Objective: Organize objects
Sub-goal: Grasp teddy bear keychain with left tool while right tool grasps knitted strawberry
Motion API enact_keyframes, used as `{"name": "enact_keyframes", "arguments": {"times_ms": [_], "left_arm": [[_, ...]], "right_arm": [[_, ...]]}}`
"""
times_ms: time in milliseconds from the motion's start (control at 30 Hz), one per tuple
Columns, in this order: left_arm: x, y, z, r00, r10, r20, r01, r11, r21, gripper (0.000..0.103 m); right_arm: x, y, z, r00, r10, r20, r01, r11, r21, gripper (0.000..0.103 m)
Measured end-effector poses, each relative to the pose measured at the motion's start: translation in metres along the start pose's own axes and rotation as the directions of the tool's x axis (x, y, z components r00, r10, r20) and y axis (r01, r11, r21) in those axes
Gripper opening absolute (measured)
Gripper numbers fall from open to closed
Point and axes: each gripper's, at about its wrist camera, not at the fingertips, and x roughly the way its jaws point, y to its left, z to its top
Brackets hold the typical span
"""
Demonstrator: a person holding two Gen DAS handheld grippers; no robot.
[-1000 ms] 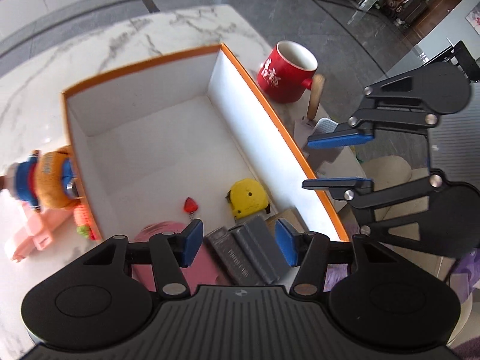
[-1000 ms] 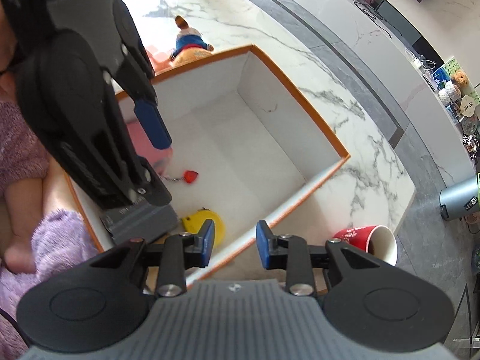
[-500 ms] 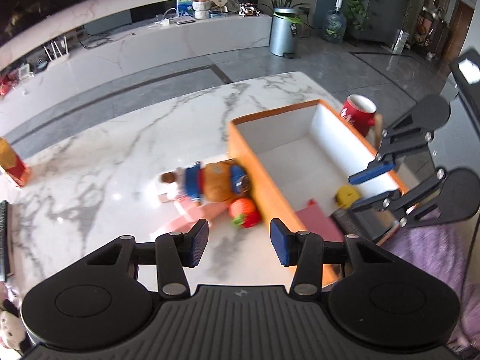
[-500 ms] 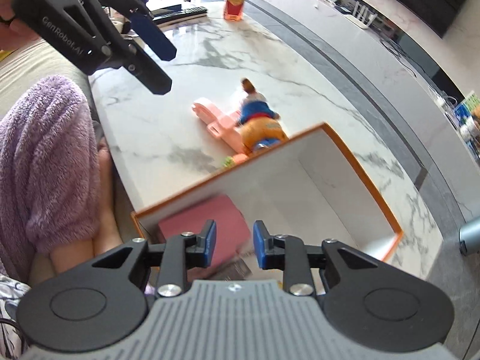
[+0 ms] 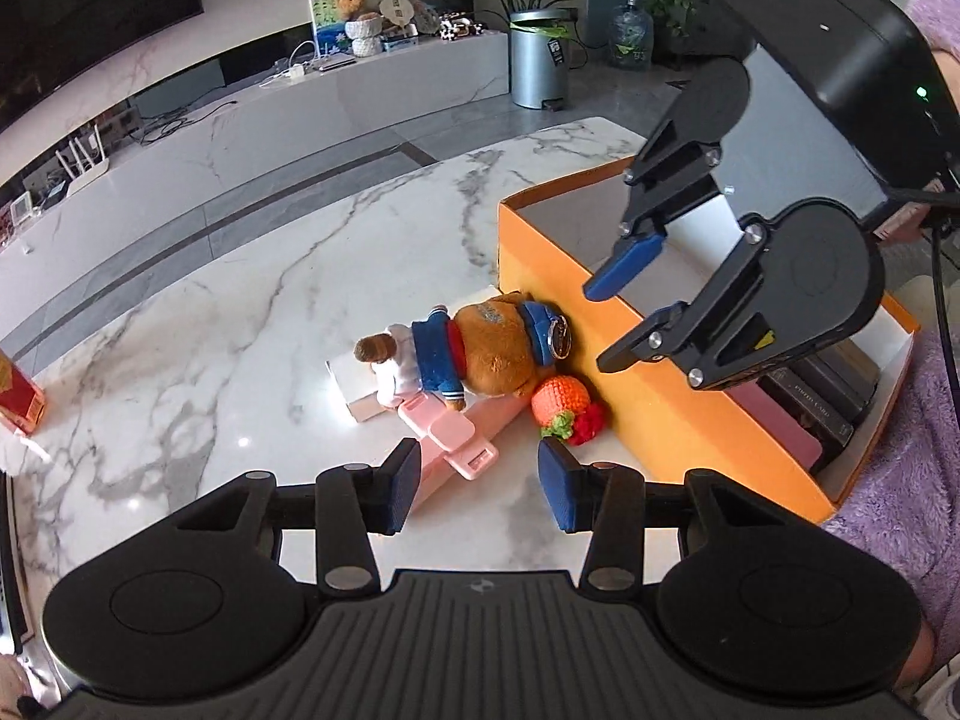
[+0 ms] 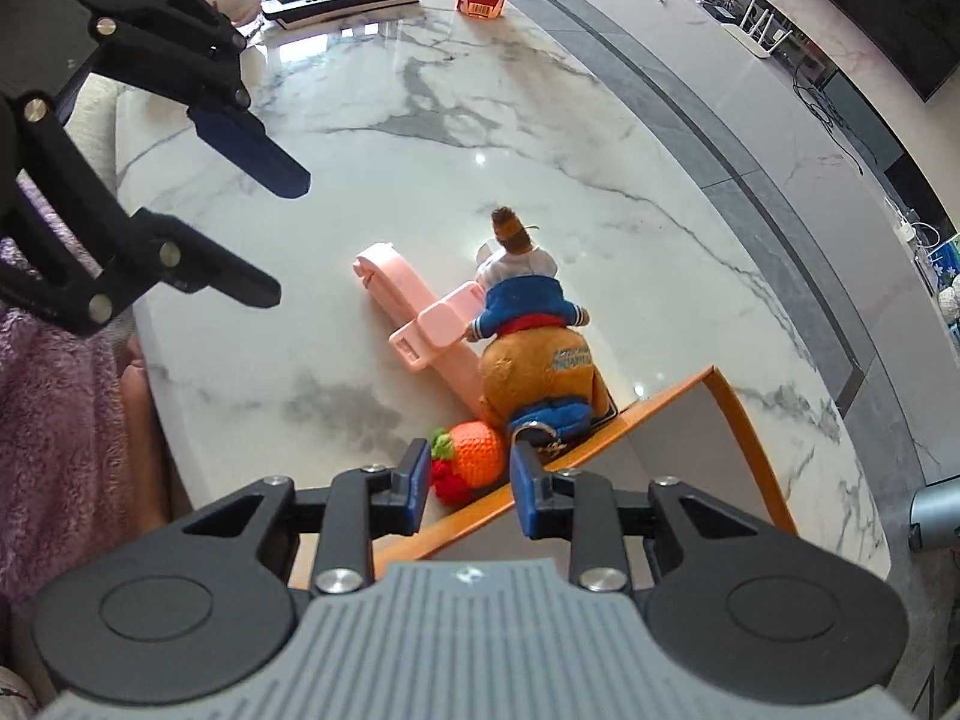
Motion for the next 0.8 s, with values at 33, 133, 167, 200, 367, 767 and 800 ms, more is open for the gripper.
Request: {"name": "enact_keyframes", "arguments": {"times_ms": [33,133,167,200,367,767,800], "left_arm": [[0.007,0.000,0.001,1.000,0.002,0.003,-0.002,1.000,0.026,0.052],[0.026,-0.004,0.003,1.000,0.007,0.029,-0.011,0.993,0.116,0.052],[0.034,-0.005,0.004,0.999,0.016,0.033,-0.021,0.988,0.151,0.052],[0.042,-0.008,0.005,0.999,0.027,0.036,-0.034,0.982,0.188,0.052],[0.075,-0.019,0.007,0.998,0.054,0.036,-0.064,0.930,0.362,0.052],[0.117,-0.050,-0.019,0.984,0.150,0.099,-0.175,0.665,0.726,0.065],[0.121,-0.052,-0.021,0.983,0.159,0.096,-0.177,0.646,0.742,0.067]], "right_arm": [[0.006,-0.003,0.003,1.000,-0.002,-0.009,0.002,1.000,-0.008,0.038],[0.023,-0.013,0.013,0.999,0.009,-0.042,-0.011,1.000,-0.027,0.040],[0.028,-0.015,0.016,0.998,0.015,-0.056,-0.017,0.999,-0.039,0.040],[0.033,-0.017,0.018,0.997,0.018,-0.073,-0.022,0.998,-0.054,0.041],[0.053,-0.020,0.021,0.990,0.019,-0.137,-0.041,0.986,-0.159,0.043],[0.075,-0.028,0.018,0.992,0.023,-0.125,-0.052,0.972,-0.229,0.042],[0.074,-0.029,0.017,0.992,0.031,-0.120,-0.058,0.972,-0.226,0.039]]}}
